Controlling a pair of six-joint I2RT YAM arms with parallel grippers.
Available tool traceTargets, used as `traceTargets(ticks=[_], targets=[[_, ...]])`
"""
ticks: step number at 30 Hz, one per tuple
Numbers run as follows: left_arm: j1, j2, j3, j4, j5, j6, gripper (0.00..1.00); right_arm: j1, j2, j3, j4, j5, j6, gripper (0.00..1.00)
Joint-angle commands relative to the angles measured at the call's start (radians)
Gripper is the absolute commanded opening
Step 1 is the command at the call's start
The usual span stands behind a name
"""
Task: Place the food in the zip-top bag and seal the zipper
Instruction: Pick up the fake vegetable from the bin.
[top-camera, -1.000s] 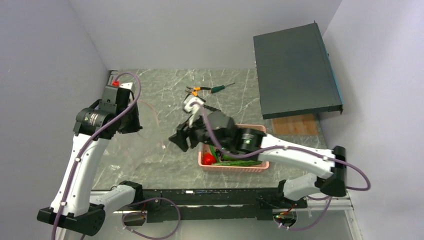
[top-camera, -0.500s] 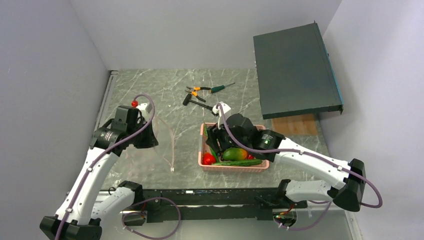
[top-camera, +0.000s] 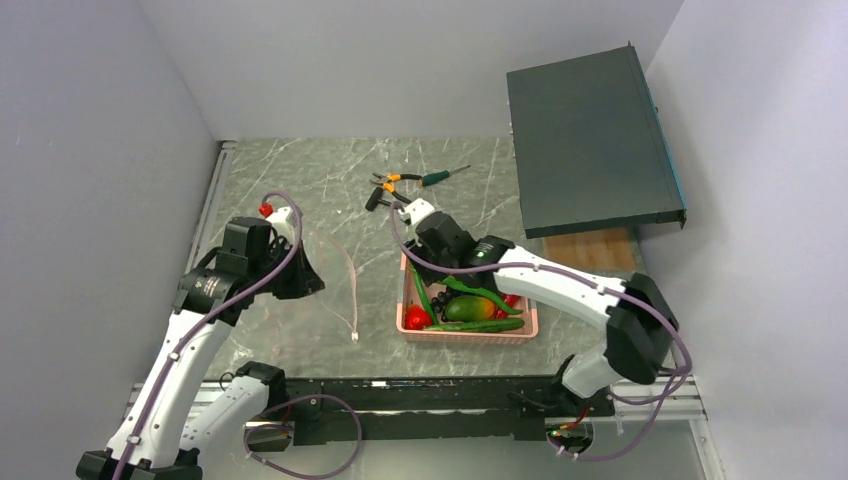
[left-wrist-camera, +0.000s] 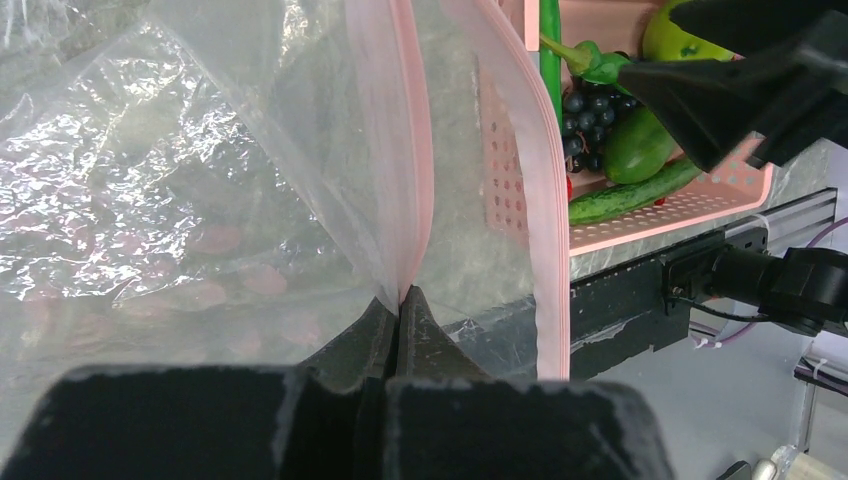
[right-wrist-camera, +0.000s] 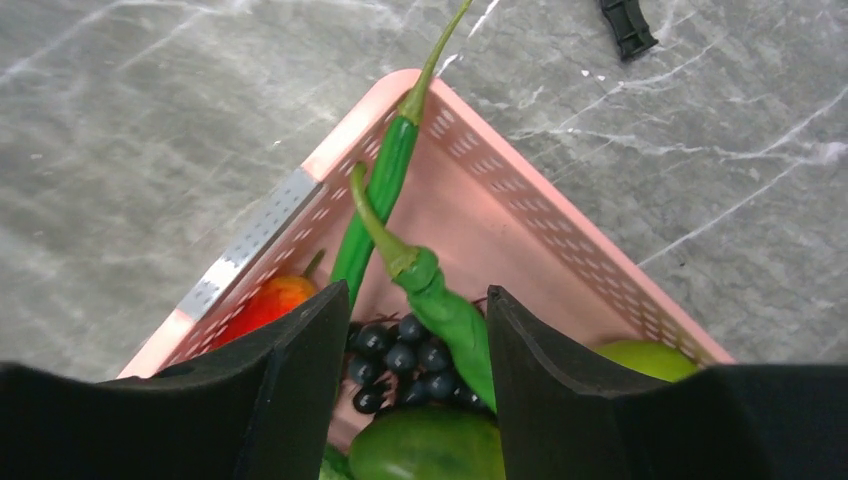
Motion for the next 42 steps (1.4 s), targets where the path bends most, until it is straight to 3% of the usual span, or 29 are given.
traceTargets(ticks=[1, 11, 21, 27, 31, 36, 42], targets=[[-0.004, -0.014, 0.019, -0.002, 0.022, -0.02, 0.0, 0.008, 0.09, 0.096, -0.006, 0.117, -0.065, 0.53], [-0.003, -0.023, 0.017, 0.001, 0.028, -0.024, 0.0, 0.084, 0.132, 0.024, -0.021, 0.238, -0.108, 0.5], [-0.005, -0.031, 0.007, 0.005, 0.025, -0.027, 0.0, 0.129, 0.241, 0.061, -0.012, 0.319, -0.121, 0.47], [-0.005, -0.039, 0.012, -0.004, 0.033, -0.029, 0.0, 0.139, 0.279, 0.065, 0.013, 0.405, -0.119, 0.3], [-0.005, -0.049, 0.013, -0.012, 0.023, -0.031, 0.0, 0.159, 0.198, 0.039, 0.048, 0.458, -0.121, 0.06], [-0.005, -0.057, 0.008, -0.002, 0.046, -0.039, 0.0, 0.163, -0.051, -0.027, 0.119, 0.441, -0.102, 0.0], [-0.005, -0.067, 0.015, 0.001, 0.048, -0.052, 0.0, 0.163, -0.302, -0.082, 0.242, 0.394, -0.127, 0.0]])
